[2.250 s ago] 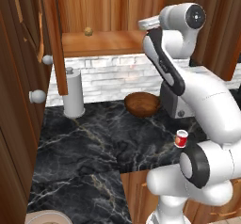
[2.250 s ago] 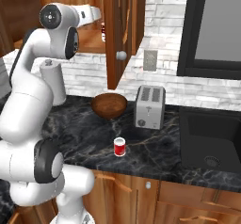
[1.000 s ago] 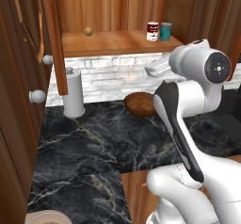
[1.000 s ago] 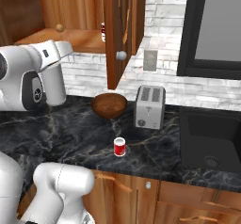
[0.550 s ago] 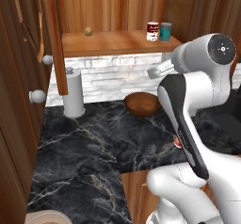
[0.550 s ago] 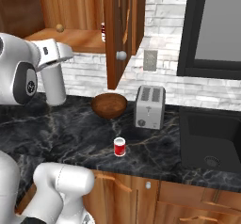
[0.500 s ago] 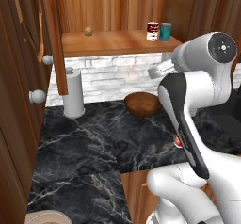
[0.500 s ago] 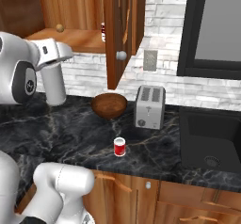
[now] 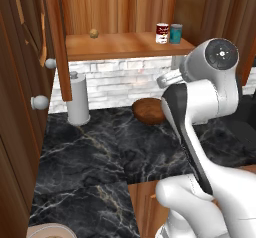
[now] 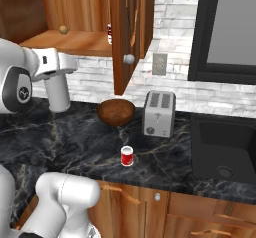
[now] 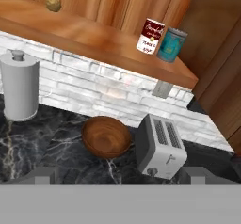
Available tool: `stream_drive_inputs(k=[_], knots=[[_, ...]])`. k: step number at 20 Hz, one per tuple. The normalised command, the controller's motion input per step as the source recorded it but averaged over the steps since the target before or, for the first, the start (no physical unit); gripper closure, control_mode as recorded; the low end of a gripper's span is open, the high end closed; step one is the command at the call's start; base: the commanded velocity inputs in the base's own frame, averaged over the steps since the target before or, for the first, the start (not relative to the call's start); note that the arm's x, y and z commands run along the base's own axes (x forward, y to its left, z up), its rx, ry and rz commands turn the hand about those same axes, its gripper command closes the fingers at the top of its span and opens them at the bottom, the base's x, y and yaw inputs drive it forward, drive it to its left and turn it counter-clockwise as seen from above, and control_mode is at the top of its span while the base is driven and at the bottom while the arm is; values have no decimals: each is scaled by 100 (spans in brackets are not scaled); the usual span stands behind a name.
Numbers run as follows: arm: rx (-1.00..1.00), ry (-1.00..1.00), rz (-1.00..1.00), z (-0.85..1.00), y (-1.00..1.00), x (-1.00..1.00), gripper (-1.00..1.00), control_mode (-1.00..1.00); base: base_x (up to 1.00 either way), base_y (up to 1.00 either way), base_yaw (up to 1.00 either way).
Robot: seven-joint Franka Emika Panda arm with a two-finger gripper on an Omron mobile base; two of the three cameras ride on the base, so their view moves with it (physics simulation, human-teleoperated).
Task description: Pick the cans from the counter and place them in their designated side in the cabinet.
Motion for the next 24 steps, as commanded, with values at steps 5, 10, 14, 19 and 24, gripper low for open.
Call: stream_drive_inputs(k=[5,10,14,19,24], knots=[[2,18,-11,-30,-22,0,-100,-100,0,0,0],[0,13,-8,-26,-20,0,-100,-100,0,0,0],[0,7,-3,-24,-15,0,-100,-100,0,0,0],[1,6,-3,-24,-17,0,-100,-100,0,0,0],[6,5,-2,-22,-22,0,-100,-100,0,0,0]])
